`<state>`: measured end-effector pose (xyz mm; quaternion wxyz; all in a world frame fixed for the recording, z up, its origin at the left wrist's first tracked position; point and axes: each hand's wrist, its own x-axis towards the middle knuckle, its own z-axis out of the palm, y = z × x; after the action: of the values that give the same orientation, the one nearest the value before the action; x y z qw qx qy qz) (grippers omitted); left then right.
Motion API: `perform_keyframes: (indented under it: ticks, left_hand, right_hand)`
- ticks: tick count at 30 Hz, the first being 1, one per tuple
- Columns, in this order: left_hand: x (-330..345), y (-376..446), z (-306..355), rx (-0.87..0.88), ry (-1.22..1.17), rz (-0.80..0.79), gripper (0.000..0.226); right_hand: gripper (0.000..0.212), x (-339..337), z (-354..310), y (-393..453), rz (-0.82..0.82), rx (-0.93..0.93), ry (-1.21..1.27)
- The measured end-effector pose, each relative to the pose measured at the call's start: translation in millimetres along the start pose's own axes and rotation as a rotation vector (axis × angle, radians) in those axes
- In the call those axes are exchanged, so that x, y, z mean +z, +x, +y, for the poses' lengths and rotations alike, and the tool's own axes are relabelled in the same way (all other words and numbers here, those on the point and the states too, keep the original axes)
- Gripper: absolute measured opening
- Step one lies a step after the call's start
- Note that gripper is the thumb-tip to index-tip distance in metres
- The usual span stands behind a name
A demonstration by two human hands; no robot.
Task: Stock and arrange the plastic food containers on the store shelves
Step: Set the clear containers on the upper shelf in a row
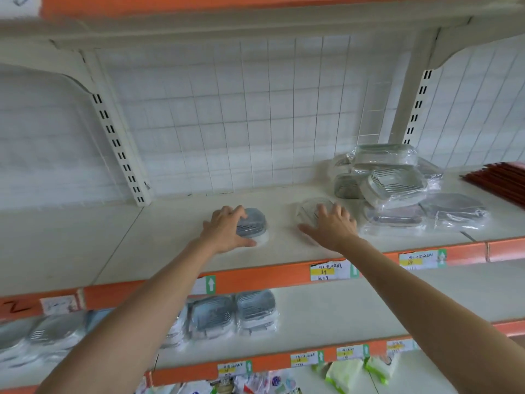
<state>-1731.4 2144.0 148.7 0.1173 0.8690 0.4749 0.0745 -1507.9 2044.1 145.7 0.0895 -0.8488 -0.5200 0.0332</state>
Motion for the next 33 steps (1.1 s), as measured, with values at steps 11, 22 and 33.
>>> perform_keyframes:
  ticks: [11,22,33]
  left_hand:
    - [-7,-4,-7,-0.107,0.205,-0.114,0.102]
    - [-8,-57,-24,-0.051,0.307,0.380,0.091]
    - [-2,-159,-55,-0.045,0.335,0.480,0.101]
  right_hand:
    - [0.113,1,-39,8,-0.268,-0.108,0.070]
    - [0.099,8,-68,-35,0.375,-0.390,-0.213]
    - [0.089,16,-86,-97,0.572,-0.700,-0.021]
